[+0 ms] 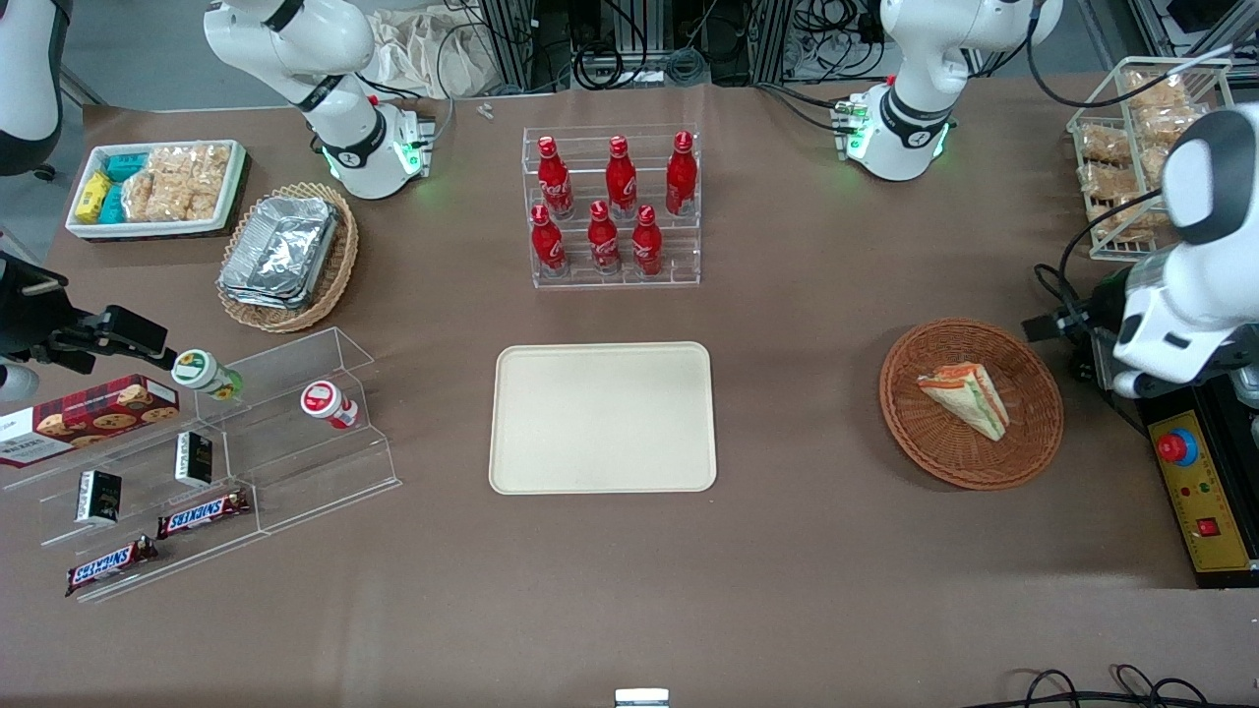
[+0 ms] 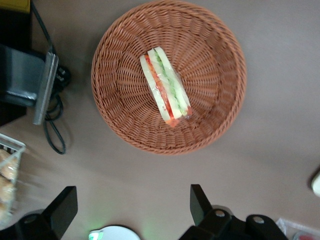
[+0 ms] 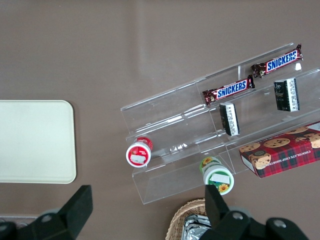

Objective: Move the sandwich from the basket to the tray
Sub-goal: 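Lower the open left gripper onto the wrapped sandwich in the basket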

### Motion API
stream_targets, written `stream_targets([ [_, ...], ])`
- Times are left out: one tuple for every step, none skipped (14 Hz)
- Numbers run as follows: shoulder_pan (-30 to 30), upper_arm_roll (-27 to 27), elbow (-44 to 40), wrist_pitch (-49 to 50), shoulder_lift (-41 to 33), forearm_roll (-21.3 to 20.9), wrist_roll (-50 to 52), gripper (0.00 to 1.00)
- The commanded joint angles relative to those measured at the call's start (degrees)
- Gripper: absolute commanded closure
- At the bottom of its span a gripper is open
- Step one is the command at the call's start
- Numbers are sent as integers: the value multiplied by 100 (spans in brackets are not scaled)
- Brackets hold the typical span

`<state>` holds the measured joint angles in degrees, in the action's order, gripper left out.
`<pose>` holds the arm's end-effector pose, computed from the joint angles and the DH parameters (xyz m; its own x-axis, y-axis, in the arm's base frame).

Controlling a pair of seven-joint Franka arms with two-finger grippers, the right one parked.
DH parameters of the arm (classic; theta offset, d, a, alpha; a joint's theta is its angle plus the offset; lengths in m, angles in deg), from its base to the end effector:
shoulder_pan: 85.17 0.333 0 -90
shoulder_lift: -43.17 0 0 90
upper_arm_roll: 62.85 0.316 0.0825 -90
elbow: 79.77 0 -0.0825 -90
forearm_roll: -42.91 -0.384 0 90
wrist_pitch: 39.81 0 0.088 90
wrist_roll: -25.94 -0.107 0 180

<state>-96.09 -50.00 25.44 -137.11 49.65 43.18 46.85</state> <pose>0.5631 0.0148 0.4484 0.8927 0.3922 -0.2221 0.3775 -0.9198 -0.1070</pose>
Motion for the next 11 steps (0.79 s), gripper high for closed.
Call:
stream_targets([
  [-25,-10,639,-927,116,-54,1017,0],
  [-34,-19,884,-1331,213,-54,1203,0],
  [-34,-19,1148,-1753,292,-45,1344,0],
  [-25,-19,1377,-2149,406,-36,1467,0],
  [-25,-19,1579,-2570,607,-36,1547,0],
  [-25,-19,1729,-3045,783,-36,1687,0],
  [-34,-19,1887,-3467,915,-36,1836,0],
  [-34,-19,2002,-3758,1047,-36,1881,0],
  [-34,-27,2073,-3944,1118,-10,1890,0],
  [-42,-28,2073,-3981,1188,-1,1890,0],
  [-42,-28,2065,-3990,1241,8,1899,0],
])
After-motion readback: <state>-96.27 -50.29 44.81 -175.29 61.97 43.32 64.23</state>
